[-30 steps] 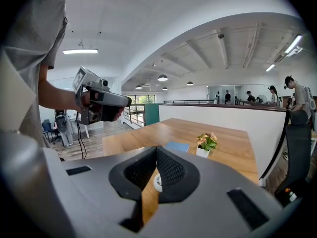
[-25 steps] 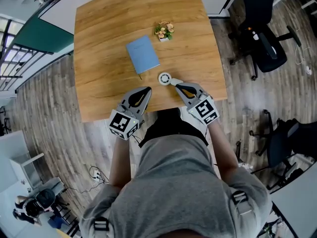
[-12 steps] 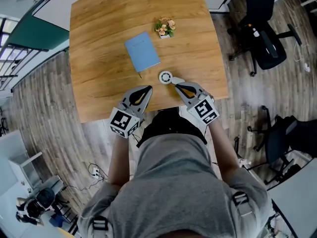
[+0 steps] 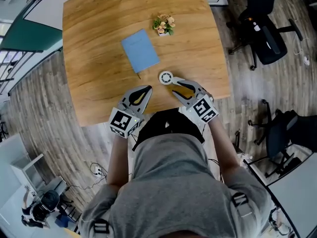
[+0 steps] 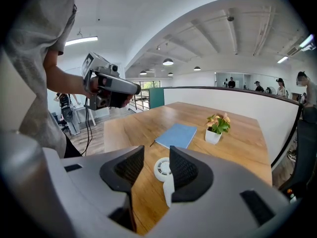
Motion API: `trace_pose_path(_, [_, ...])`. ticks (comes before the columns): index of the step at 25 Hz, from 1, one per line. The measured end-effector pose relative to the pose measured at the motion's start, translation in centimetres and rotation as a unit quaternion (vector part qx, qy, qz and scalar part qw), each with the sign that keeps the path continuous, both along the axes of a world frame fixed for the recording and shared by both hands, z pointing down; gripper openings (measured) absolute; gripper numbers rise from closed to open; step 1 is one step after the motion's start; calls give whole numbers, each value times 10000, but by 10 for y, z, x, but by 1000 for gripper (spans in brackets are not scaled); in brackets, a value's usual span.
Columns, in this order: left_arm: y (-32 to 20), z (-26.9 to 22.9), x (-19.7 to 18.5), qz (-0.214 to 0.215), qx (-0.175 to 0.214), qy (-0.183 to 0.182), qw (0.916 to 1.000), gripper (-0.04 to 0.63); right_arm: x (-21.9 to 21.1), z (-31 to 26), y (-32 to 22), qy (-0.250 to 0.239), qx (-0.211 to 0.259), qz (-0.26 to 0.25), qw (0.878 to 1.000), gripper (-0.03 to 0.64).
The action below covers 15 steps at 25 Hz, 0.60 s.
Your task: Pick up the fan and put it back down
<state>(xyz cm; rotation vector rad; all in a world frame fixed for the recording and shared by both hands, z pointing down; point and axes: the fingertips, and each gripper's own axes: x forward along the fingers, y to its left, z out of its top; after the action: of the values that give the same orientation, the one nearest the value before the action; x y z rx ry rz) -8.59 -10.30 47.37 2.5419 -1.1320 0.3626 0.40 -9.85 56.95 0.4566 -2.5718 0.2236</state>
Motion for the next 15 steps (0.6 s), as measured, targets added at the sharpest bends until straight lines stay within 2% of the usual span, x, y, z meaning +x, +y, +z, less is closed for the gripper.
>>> trace_pose_path(4, [-3, 12, -3, 38, -102, -52, 9999, 20, -1, 23, -6, 184, -45, -12, 9998, 216])
trace_pose_path(11, [-8, 33, -7, 140, -255, -115, 9995, 20, -7, 50, -14, 282, -147, 45, 9995, 269])
trace_pose_path(15, [-11, 45, -8, 189, -317, -139, 9992, 20, -12, 62, -18, 141, -277, 71, 9995, 314])
